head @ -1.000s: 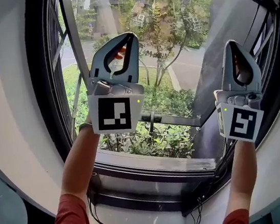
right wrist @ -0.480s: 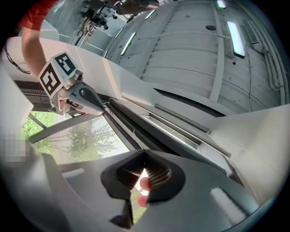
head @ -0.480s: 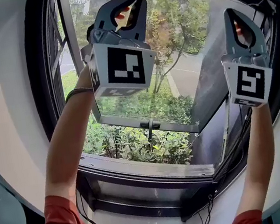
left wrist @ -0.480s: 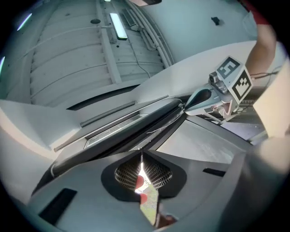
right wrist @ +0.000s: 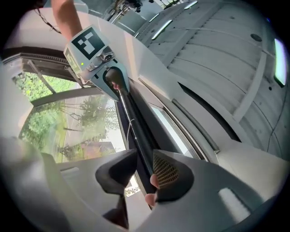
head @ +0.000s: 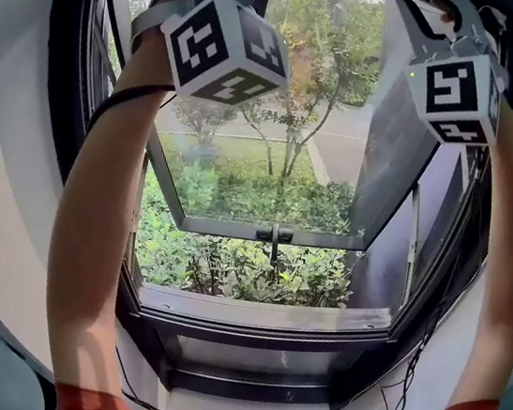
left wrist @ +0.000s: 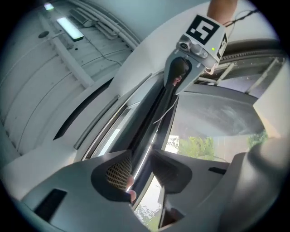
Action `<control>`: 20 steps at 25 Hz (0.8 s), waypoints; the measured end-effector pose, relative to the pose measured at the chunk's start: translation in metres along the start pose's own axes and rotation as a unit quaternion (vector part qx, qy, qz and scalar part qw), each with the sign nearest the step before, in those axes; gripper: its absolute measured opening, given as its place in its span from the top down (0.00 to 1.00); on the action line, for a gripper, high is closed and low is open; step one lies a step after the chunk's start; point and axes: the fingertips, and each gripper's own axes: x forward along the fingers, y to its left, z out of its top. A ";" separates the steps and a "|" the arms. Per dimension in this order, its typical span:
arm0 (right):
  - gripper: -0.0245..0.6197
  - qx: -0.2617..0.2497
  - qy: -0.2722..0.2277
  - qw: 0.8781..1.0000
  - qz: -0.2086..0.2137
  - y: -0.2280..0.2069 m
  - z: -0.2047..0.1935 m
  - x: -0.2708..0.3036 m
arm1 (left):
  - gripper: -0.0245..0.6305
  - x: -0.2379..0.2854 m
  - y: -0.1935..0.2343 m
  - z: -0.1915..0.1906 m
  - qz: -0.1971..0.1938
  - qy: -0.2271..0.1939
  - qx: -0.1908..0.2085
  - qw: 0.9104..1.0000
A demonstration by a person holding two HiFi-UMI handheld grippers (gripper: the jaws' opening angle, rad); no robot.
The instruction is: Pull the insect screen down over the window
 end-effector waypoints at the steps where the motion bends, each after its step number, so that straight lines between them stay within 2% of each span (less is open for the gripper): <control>1: 0.78 -0.017 0.007 1.000 0.003 -0.001 0.000 0.004 | 0.78 0.006 0.000 0.000 -0.003 0.008 0.023 1.000; 5: 0.72 -0.061 0.041 0.997 0.021 -0.001 -0.011 0.016 | 0.72 0.022 0.001 -0.002 -0.023 0.041 0.086 0.995; 11: 0.70 -0.083 0.086 0.992 0.026 -0.005 -0.028 0.025 | 0.70 0.036 -0.004 -0.011 -0.044 0.070 0.126 0.989; 16: 0.70 -0.108 0.115 0.987 0.026 0.000 -0.042 0.033 | 0.70 0.042 -0.011 -0.015 -0.039 0.084 0.161 0.983; 20: 0.70 -0.150 0.139 0.978 0.029 0.000 -0.044 0.035 | 0.70 0.043 -0.009 -0.015 -0.028 0.091 0.209 0.973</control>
